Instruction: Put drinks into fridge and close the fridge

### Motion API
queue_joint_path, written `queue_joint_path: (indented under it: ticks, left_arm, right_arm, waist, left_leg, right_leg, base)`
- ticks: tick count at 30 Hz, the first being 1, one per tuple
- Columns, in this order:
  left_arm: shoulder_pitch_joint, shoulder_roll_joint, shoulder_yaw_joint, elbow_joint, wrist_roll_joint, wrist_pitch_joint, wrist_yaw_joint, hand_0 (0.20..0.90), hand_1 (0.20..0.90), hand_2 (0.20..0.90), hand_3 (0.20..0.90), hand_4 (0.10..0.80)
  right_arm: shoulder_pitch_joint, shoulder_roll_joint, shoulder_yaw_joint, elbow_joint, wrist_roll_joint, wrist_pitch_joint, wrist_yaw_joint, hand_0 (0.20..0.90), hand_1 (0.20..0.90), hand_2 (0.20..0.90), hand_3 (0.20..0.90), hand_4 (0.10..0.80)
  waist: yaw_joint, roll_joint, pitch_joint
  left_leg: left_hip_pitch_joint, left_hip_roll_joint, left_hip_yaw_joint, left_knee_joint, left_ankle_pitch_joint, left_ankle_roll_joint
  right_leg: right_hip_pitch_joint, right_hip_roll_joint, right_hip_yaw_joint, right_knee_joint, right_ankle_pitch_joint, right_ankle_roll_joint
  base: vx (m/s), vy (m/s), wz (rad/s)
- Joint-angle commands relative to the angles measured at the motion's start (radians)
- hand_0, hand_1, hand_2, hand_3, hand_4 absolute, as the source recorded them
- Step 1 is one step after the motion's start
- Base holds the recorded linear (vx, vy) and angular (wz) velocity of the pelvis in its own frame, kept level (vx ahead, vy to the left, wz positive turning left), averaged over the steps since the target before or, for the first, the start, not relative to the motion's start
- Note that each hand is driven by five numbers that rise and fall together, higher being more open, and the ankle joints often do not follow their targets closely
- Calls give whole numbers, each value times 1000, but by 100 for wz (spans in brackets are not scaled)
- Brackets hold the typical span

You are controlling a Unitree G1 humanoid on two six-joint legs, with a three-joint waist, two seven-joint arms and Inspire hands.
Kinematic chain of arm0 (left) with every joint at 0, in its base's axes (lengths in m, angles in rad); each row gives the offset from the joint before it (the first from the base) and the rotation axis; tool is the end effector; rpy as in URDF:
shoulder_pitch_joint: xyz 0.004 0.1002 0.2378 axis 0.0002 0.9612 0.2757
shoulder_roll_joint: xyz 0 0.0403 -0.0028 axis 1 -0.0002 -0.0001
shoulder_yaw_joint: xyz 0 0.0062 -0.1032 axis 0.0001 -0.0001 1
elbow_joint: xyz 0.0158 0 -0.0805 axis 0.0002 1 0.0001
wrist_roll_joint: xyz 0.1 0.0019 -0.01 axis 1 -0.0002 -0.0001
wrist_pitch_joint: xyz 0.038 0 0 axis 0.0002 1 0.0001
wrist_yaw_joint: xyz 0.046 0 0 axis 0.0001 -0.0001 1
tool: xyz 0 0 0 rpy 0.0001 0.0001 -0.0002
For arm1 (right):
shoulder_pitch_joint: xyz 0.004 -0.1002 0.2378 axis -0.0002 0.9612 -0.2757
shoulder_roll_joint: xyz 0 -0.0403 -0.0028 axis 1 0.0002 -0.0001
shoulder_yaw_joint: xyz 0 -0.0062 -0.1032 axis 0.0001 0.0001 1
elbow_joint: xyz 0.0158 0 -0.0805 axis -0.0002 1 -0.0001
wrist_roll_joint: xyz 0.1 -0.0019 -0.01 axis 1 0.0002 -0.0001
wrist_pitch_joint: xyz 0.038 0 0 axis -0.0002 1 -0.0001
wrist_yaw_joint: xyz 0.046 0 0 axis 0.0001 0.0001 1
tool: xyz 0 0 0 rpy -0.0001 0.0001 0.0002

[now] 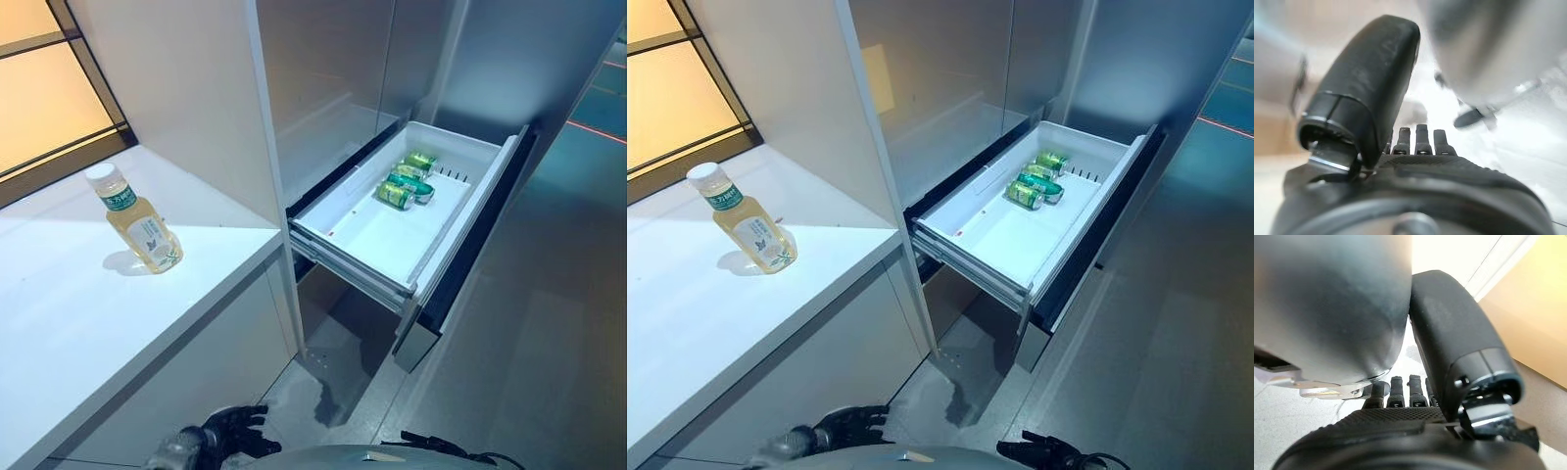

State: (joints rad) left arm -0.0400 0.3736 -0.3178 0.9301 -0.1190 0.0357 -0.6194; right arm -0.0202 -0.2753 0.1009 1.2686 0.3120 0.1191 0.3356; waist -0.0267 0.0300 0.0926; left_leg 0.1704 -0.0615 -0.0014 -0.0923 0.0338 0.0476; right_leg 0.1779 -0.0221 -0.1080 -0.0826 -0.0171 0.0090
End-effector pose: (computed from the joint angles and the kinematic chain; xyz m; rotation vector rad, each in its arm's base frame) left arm 0.1292 0.2360 -0.0857 0.0779 1.0583 -0.6183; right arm 0.0673 -0.2398 -0.1135 0.2059 1.3157 0.0008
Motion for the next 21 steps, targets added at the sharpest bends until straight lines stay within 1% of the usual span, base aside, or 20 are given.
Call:
queue_joint_path:
  ticks: [1, 2, 4, 5, 6, 7, 8, 9, 10, 11, 12, 13, 15, 16, 17, 18, 20, 21]
  left_arm:
    - [-124, 58, -11, -181, -126, 77, -299, 900, 900, 900, 900, 800]
    - [-145, 87, -13, -254, -177, 113, -342, 900, 900, 900, 900, 800]
    - [-185, 125, 4, -422, -292, 213, -408, 900, 900, 900, 900, 800]
    - [-191, 131, 10, -462, -324, 232, -419, 900, 900, 900, 900, 800]
    - [-212, 142, 34, -604, -417, 303, -429, 900, 900, 900, 900, 800]
    - [-222, 149, 49, -701, -495, 335, -414, 900, 900, 900, 900, 800]
    - [-222, 145, 63, -786, -569, 336, -389, 900, 900, 900, 900, 800]
    - [-222, 145, 63, -786, -569, 336, -389, 900, 900, 900, 900, 800]
    - [-225, 138, 84, -896, -663, 316, -345, 900, 900, 900, 900, 800]
    - [-224, 137, 86, -909, -680, 299, -336, 900, 900, 900, 900, 800]
    - [-227, 135, 104, -978, -759, 257, -287, 900, 900, 900, 900, 800]
    - [-231, 124, 121, -1022, -804, 178, -265, 900, 900, 900, 900, 800]
    - [-243, 131, 153, -1071, -857, 93, -219, 900, 900, 900, 900, 800]
    - [-248, 131, 169, -1102, -880, 33, -190, 900, 900, 900, 900, 800]
    - [-247, 132, 170, -1104, -881, 23, -189, 900, 900, 900, 900, 800]
    - [-264, 139, 203, -1142, -928, -47, -159, 900, 900, 900, 900, 800]
    - [-277, 140, 238, -1182, -947, -154, -110, 900, 900, 900, 900, 800]
    - [-278, 142, 242, -1185, -953, -180, -103, 900, 900, 900, 900, 800]
  right_arm:
    - [-45, -56, 43, 20, -6, 4, 28, 900, 900, 900, 900, 800]
    - [-43, -57, 45, 23, -1, -2, 28, 900, 900, 900, 900, 800]
    - [-37, -58, 42, 29, 2, -15, 28, 900, 900, 900, 900, 800]
    - [-36, -57, 41, 30, 2, -19, 28, 900, 900, 900, 900, 800]
    - [-28, -55, 31, 37, -1, -33, 29, 900, 900, 900, 900, 800]
    - [-21, -51, 26, 44, 0, -47, 27, 900, 900, 900, 900, 800]
    - [-13, -44, 20, 48, 0, -58, 23, 900, 900, 900, 900, 800]
    - [-13, -44, 20, 48, 0, -58, 23, 900, 900, 900, 900, 800]
    - [-3, -37, 13, 53, -3, -71, 22, 900, 900, 900, 900, 800]
    - [-1, -36, 13, 54, -2, -73, 21, 900, 900, 900, 900, 800]
    - [7, -27, 11, 58, -1, -82, 15, 900, 900, 900, 900, 800]
    - [14, -21, 11, 59, 1, -86, 10, 900, 900, 900, 900, 800]
    - [26, -11, 17, 63, 7, -95, 3, 900, 900, 900, 900, 800]
    - [33, -6, 19, 64, 9, -99, 1, 900, 900, 900, 900, 800]
    - [33, -6, 19, 64, 9, -100, 1, 900, 900, 900, 900, 800]
    - [42, 1, 22, 70, 10, -108, -1, 900, 900, 900, 900, 800]
    - [52, 12, 29, 74, 12, -116, -7, 900, 900, 900, 900, 800]
    - [53, 13, 30, 74, 12, -117, -7, 900, 900, 900, 900, 800]
  waist:
    - [-1, 37, 0]
    - [0, 39, 0]
    - [2, 41, 0]
    - [3, 41, 0]
    - [6, 42, -1]
    - [8, 43, -3]
    - [11, 43, -4]
    - [10, 43, -4]
    - [13, 42, -6]
    - [13, 42, -7]
    - [15, 42, -11]
    - [16, 40, -14]
    - [18, 38, -20]
    - [19, 36, -25]
    - [19, 36, -25]
    - [20, 34, -31]
    - [22, 31, -40]
    - [22, 30, -41]
  left_leg:
    - [-22, 7, 74, 33, -91, -17]
    - [-22, 6, 72, 32, -92, -16]
    - [-23, 4, 64, 31, -92, -14]
    - [-23, 3, 62, 31, -93, -13]
    - [-21, 1, 55, 29, -95, -10]
    - [-21, -1, 48, 28, -97, -7]
    - [-17, -3, 41, 24, -99, -5]
    - [-17, -3, 41, 24, -99, -5]
    - [-14, -5, 34, 21, -101, -2]
    - [-13, -5, 33, 21, -102, -2]
    - [-9, -7, 25, 18, -104, -1]
    - [-4, -8, 21, 15, -106, 1]
    - [1, -10, 13, 13, -110, 2]
    - [4, -10, 10, 11, -110, 1]
    - [4, -10, 10, 11, -110, 1]
    - [9, -9, 6, 9, -113, 1]
    - [11, -9, 1, 7, -114, 1]
    - [12, -9, 0, 6, -115, 1]
  right_leg:
    - [-75, 18, -13, 93, -46, 44]
    - [-75, 18, -11, 92, -45, 46]
    - [-75, 18, -6, 90, -43, 46]
    - [-75, 18, -6, 90, -43, 46]
    - [-73, 18, -3, 88, -43, 45]
    - [-70, 18, -1, 86, -44, 44]
    - [-67, 19, 0, 85, -45, 44]
    - [-67, 19, 0, 85, -45, 44]
    - [-63, 20, 1, 83, -47, 42]
    - [-62, 20, 1, 83, -47, 42]
    - [-57, 21, 1, 81, -49, 40]
    - [-52, 22, 2, 77, -51, 39]
    - [-44, 24, 2, 74, -54, 36]
    - [-41, 25, 1, 72, -56, 35]
    - [-40, 25, 1, 72, -56, 35]
    - [-35, 26, 0, 71, -59, 34]
    - [-32, 28, 1, 69, -62, 32]
    - [-32, 29, 0, 69, -63, 32]
  base:
    - [-23, 6, -4]
    - [-27, 3, -4]
    - [0, 0, 0]
    - [0, 0, 0]
    - [0, 0, 0]
    - [0, 0, 0]
    - [0, 0, 0]
    - [7, -6, 4]
    - [5, -5, 4]
    - [14, -9, 5]
    - [0, 0, 0]
    - [31, -15, 3]
    - [38, -21, 1]
    - [0, 0, 0]
    - [35, -26, 2]
    - [31, -26, 2]
    - [19, -17, 1]
    - [0, 0, 0]
